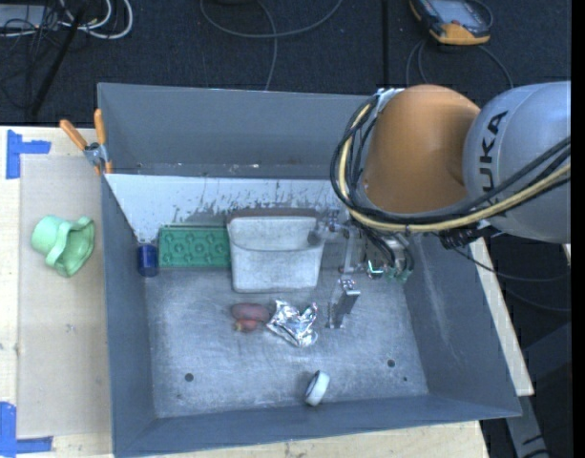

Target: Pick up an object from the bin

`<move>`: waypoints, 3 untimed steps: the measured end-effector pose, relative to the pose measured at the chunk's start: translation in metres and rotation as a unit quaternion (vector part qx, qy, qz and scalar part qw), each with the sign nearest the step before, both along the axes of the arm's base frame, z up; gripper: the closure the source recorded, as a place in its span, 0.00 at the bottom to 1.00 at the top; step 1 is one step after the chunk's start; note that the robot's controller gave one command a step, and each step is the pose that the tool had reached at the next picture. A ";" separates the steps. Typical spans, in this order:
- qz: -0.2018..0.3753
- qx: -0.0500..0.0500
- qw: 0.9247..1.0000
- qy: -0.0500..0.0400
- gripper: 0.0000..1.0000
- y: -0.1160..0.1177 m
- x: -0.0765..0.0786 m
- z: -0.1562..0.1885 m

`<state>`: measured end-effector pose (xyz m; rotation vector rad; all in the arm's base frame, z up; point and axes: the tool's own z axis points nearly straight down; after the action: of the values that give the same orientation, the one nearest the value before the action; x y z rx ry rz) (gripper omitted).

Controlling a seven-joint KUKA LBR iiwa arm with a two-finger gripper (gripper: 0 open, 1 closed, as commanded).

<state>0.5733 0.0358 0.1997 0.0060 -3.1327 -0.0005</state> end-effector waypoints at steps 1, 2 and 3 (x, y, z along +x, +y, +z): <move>0.049 0.000 0.999 -0.012 0.00 0.010 0.029 -0.099; 0.097 0.003 0.995 -0.010 0.00 0.026 0.016 -0.109; 0.096 0.002 0.995 -0.016 1.00 0.025 0.018 -0.106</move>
Offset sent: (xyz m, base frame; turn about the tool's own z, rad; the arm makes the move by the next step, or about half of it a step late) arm 0.0304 0.0129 -0.1297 -0.1102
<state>0.5918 0.0605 0.0933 0.3083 -3.1489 -0.0054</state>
